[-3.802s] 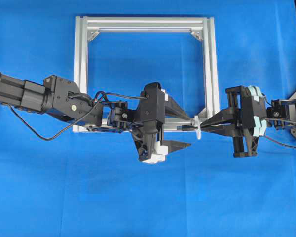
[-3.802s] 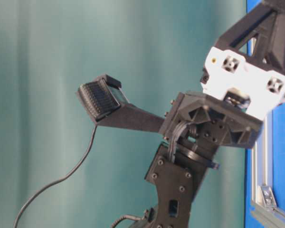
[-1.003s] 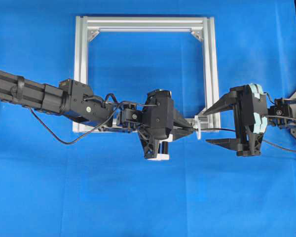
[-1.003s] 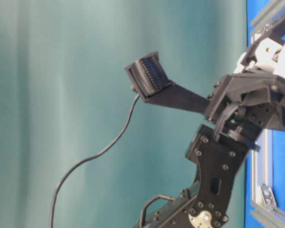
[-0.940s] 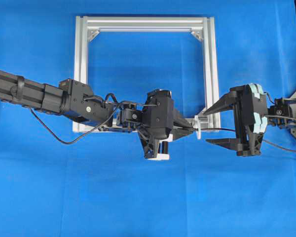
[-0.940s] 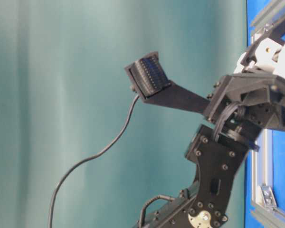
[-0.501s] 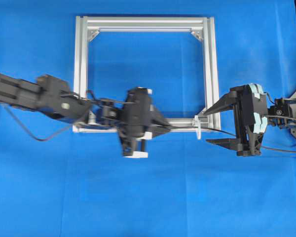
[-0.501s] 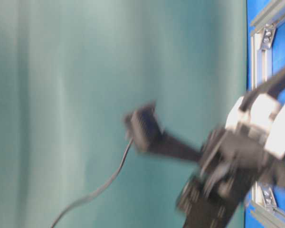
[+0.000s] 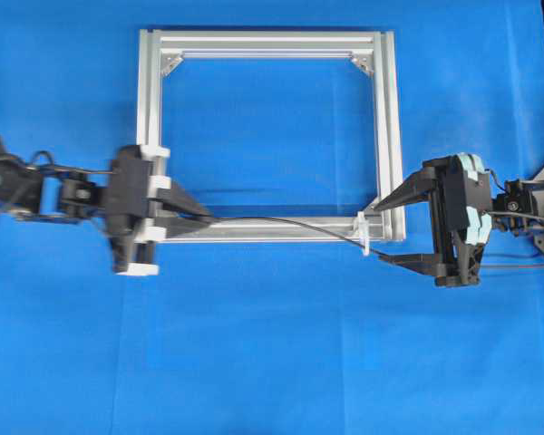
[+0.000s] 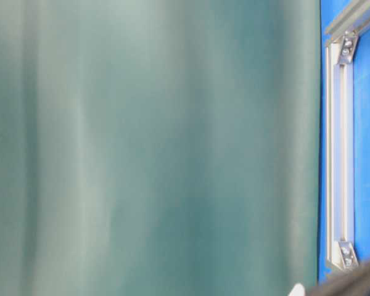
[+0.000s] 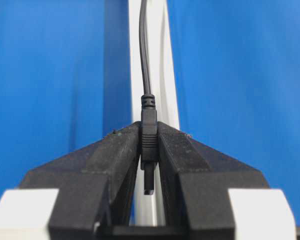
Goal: Insert the wire through the string loop located on the right side.
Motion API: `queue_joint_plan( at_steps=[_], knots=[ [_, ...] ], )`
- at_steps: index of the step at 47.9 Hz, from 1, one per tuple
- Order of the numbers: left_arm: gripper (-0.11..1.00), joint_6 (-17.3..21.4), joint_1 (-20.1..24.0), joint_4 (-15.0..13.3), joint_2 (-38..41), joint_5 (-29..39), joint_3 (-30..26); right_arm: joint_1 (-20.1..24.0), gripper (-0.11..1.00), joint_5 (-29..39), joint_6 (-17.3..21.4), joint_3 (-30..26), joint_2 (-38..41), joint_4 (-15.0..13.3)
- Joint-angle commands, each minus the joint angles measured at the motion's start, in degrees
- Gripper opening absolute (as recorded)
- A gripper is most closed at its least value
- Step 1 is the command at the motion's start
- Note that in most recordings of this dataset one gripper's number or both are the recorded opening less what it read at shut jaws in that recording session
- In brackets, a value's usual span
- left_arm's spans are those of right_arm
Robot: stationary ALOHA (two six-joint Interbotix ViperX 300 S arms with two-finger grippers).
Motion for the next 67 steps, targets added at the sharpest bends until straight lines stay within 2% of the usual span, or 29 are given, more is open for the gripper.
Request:
queue_joint_plan(
  at_steps=[1, 18, 44, 47, 56, 58, 60, 67],
  knots=[
    [0.10, -0.1, -0.6, 0.1, -3.6, -1.1, 3.2, -0.1, 0.94, -0.3, -0.1, -0.8, -0.6, 0.1],
    [0.10, -0.2, -0.8, 0.1, -7.8, 0.7, 10.9, 0.0, 0.94, -0.4, -0.1, -1.0, -0.7, 0.1],
    [0.10, 0.0, -0.4, 0.1, -9.7, 2.5, 12.9, -0.4, 0.94, -0.2, -0.1, -1.1, -0.6, 0.1],
    [0.20, 0.0, -0.1, 0.1, -9.8, 2.5, 13.0, -0.4, 0.94, -0.2, -0.1, -1.1, -0.7, 0.1],
    [0.77, -0.1, 0.5, 0.1, -10.0, 4.6, 12.6, -0.4, 0.94, -0.2, -0.2, -1.1, -0.7, 0.1],
    [0.85, -0.1, 0.7, 0.1, -10.0, 5.2, 12.4, -0.4, 0.94, -0.2, -0.2, -1.1, -0.7, 0.1],
    [0.87, 0.0, 1.0, 0.1, -10.2, 5.9, 12.3, -0.4, 0.94, -0.2, -0.2, -1.1, -0.7, 0.0],
    [0.80, 0.0, 1.4, 0.1, -11.6, 8.4, 11.7, -0.4, 0.94, -0.1, -0.2, -1.2, -1.1, 0.0]
  ],
)
